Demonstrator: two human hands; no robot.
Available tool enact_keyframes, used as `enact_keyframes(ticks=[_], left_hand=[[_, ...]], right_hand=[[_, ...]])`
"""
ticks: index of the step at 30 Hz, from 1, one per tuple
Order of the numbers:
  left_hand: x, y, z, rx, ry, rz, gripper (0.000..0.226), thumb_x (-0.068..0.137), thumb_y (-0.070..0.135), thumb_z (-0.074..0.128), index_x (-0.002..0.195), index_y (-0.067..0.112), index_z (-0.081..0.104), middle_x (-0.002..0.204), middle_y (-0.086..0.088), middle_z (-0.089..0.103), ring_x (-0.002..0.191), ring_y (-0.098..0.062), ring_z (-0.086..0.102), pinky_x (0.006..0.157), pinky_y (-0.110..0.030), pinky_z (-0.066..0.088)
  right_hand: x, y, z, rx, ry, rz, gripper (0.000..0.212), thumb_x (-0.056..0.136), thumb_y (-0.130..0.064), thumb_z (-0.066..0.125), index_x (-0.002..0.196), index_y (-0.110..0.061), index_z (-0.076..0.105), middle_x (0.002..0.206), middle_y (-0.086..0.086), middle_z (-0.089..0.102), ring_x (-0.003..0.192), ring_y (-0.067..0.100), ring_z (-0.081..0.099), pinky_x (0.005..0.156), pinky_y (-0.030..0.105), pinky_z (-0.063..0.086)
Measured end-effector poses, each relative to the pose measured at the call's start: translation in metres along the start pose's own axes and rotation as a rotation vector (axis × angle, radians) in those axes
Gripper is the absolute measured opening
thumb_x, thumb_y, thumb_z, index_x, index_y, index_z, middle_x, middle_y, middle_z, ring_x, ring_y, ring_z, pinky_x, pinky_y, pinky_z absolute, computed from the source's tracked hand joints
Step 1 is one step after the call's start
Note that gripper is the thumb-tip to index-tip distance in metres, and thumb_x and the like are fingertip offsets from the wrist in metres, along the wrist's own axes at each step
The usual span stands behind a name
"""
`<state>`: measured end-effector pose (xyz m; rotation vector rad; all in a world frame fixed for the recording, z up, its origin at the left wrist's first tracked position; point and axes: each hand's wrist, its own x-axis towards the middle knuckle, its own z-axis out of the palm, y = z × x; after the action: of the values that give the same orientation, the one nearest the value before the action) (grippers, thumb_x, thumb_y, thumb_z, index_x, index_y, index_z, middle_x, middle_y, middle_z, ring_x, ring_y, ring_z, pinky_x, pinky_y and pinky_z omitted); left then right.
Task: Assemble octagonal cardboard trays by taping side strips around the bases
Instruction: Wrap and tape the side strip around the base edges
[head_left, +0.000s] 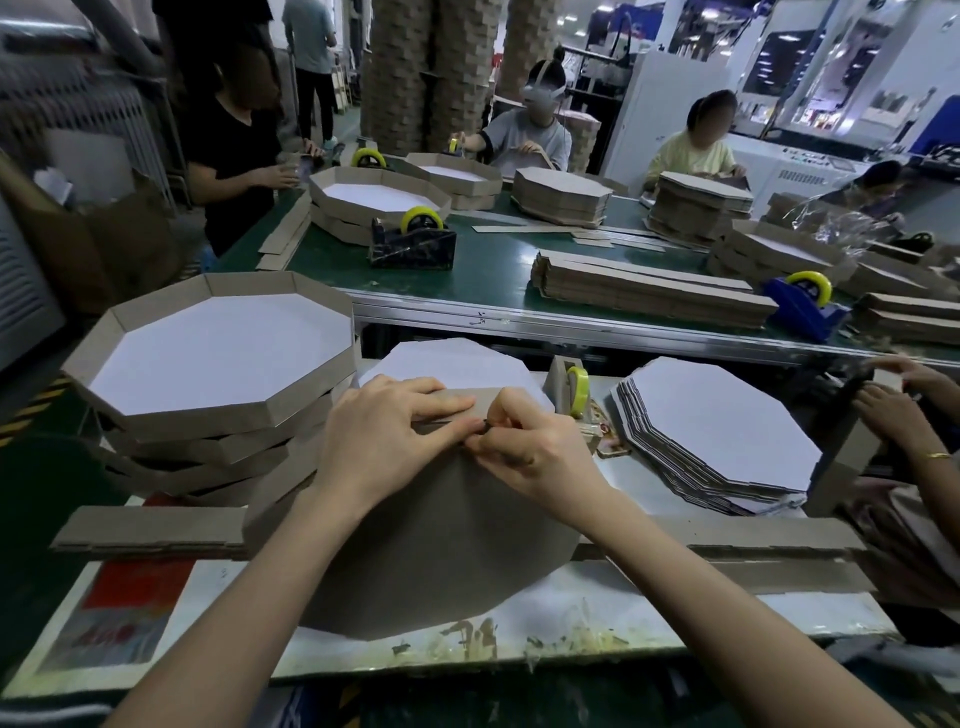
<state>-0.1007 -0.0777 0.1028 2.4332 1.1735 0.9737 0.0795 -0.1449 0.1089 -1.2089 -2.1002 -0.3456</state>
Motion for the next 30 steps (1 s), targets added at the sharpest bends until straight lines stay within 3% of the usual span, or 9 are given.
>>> enact_keyframes(ticks=[3, 5, 10, 13, 16, 19, 22, 26, 30], left_hand=[[0.004, -0.003, -0.001, 0.01, 0.008, -0.008, 0.031, 0.08, 0.066, 0.061, 0.106, 0.051, 0.07, 0.108, 0.026, 0.067, 0.094, -0.013, 0.058, 0.078, -0.033, 0.05], [0.004, -0.003, -0.001, -0.019, 0.008, -0.026, 0.03, 0.077, 0.062, 0.068, 0.104, 0.05, 0.071, 0.113, 0.022, 0.068, 0.1, -0.014, 0.06, 0.081, -0.034, 0.051], [0.0, -0.004, 0.0, 0.068, -0.007, 0.055, 0.038, 0.078, 0.064, 0.066, 0.113, 0.048, 0.068, 0.115, 0.023, 0.065, 0.101, -0.014, 0.059, 0.079, -0.034, 0.047], [-0.002, -0.007, -0.004, 0.171, -0.086, 0.094, 0.05, 0.079, 0.064, 0.063, 0.126, 0.047, 0.059, 0.123, 0.02, 0.062, 0.108, -0.016, 0.056, 0.08, -0.035, 0.044], [-0.002, -0.005, -0.007, 0.224, -0.153, 0.067, 0.066, 0.077, 0.066, 0.063, 0.138, 0.046, 0.047, 0.136, 0.021, 0.053, 0.12, -0.013, 0.049, 0.088, -0.034, 0.041], [-0.005, -0.005, -0.009, 0.331, -0.222, 0.048, 0.085, 0.073, 0.073, 0.059, 0.148, 0.044, 0.03, 0.15, 0.022, 0.037, 0.132, -0.01, 0.037, 0.101, -0.032, 0.032], [-0.003, 0.005, -0.008, 0.423, -0.168, 0.083, 0.087, 0.072, 0.08, 0.049, 0.146, 0.035, 0.036, 0.144, 0.015, 0.047, 0.131, -0.01, 0.041, 0.111, -0.041, 0.022], [0.019, 0.037, 0.01, 0.418, -0.15, 0.108, 0.085, 0.076, 0.085, 0.027, 0.134, 0.027, 0.044, 0.127, 0.008, 0.059, 0.119, -0.015, 0.052, 0.096, -0.038, 0.039], [0.031, 0.041, 0.022, 0.513, -0.268, 0.149, 0.074, 0.076, 0.086, 0.031, 0.118, 0.027, 0.046, 0.112, 0.006, 0.063, 0.102, -0.018, 0.061, 0.076, -0.035, 0.044]], right_hand=[[-0.008, 0.006, -0.001, -0.181, -0.219, -0.149, 0.012, 0.072, -0.019, 0.085, 0.068, -0.016, 0.073, 0.078, 0.004, 0.058, 0.066, 0.021, 0.058, 0.049, 0.02, 0.032], [-0.018, 0.008, -0.003, -0.097, -0.262, -0.043, 0.01, 0.077, -0.023, 0.083, 0.073, -0.017, 0.077, 0.077, 0.001, 0.056, 0.067, 0.017, 0.056, 0.05, 0.024, 0.041], [0.004, 0.024, -0.018, 0.142, 0.236, 0.413, 0.023, 0.092, -0.021, 0.066, 0.074, -0.011, 0.076, 0.067, -0.012, 0.05, 0.065, 0.004, 0.049, 0.061, 0.024, 0.038], [0.018, 0.033, -0.018, 0.212, 0.076, 0.539, 0.013, 0.095, -0.018, 0.064, 0.099, -0.017, 0.076, 0.091, -0.009, 0.062, 0.089, 0.008, 0.056, 0.078, 0.019, 0.04], [0.018, 0.042, -0.013, 0.293, -0.233, 0.629, 0.03, 0.097, -0.029, 0.06, 0.125, -0.02, 0.066, 0.122, -0.007, 0.065, 0.111, 0.003, 0.056, 0.09, 0.017, 0.038], [0.013, 0.045, -0.009, 0.389, -0.353, 0.65, 0.032, 0.098, -0.034, 0.058, 0.125, -0.021, 0.067, 0.121, -0.013, 0.066, 0.109, -0.007, 0.056, 0.089, 0.007, 0.038], [0.009, 0.047, -0.009, 0.424, -0.31, 0.617, 0.025, 0.097, -0.03, 0.06, 0.117, -0.02, 0.07, 0.108, -0.017, 0.069, 0.099, -0.016, 0.057, 0.083, 0.002, 0.038], [0.005, 0.046, -0.009, 0.443, -0.297, 0.578, 0.024, 0.099, -0.025, 0.058, 0.117, -0.015, 0.07, 0.102, -0.015, 0.07, 0.093, -0.012, 0.06, 0.081, 0.006, 0.041], [-0.004, 0.052, -0.017, 0.528, -0.319, 0.647, 0.032, 0.106, -0.028, 0.04, 0.123, -0.022, 0.067, 0.119, -0.012, 0.068, 0.109, -0.009, 0.057, 0.09, 0.007, 0.04]])
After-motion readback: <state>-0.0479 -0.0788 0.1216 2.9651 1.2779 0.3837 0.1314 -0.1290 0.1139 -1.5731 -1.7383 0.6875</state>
